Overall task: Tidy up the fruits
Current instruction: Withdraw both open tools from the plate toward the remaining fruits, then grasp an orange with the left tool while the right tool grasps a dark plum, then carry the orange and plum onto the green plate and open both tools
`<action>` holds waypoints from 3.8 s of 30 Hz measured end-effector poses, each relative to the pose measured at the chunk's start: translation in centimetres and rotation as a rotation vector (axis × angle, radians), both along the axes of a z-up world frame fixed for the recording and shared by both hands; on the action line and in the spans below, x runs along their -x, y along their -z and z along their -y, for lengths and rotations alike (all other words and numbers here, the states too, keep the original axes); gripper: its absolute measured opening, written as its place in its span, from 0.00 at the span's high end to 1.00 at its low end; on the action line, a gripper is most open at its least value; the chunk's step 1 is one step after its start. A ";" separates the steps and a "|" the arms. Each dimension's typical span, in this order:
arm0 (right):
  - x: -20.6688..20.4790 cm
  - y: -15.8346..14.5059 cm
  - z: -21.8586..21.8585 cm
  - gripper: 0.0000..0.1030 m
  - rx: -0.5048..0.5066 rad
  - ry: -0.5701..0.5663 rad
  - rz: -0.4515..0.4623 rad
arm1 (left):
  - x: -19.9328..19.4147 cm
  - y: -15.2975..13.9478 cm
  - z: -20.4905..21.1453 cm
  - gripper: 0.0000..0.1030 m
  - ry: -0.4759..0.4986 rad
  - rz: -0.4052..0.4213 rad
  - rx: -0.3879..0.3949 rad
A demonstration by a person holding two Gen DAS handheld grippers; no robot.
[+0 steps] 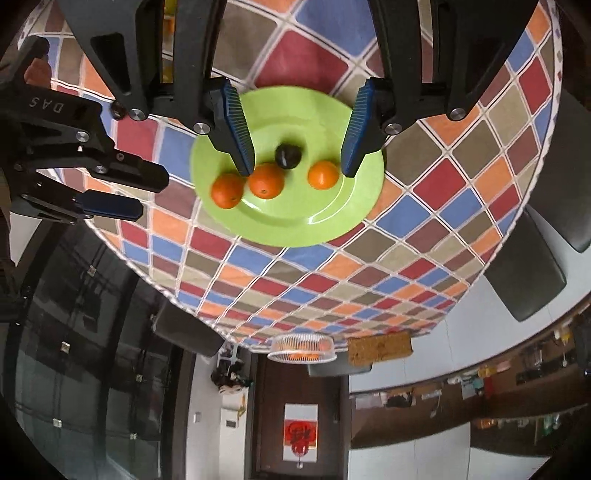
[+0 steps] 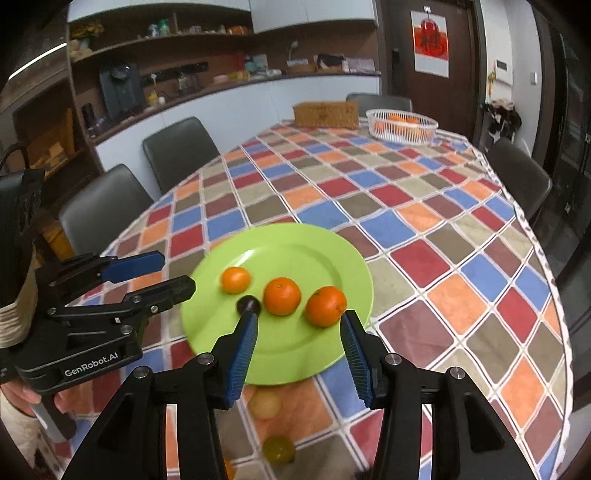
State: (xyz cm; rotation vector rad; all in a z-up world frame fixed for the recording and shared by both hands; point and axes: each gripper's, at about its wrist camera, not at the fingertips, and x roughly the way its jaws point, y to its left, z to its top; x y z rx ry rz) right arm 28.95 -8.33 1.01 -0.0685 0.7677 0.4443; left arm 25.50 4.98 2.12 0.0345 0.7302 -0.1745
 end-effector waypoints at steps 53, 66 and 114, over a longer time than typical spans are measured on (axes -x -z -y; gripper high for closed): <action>8.6 7.0 8.2 0.54 0.071 0.134 -0.153 | 8.8 7.8 6.6 0.45 0.063 -0.234 -0.002; 6.8 8.3 7.7 0.54 0.072 0.119 -0.191 | 7.4 9.2 6.1 0.52 0.067 -0.302 0.066; 7.8 2.2 2.6 0.73 0.016 0.023 -0.059 | 7.8 3.5 2.6 0.66 0.059 -0.116 0.076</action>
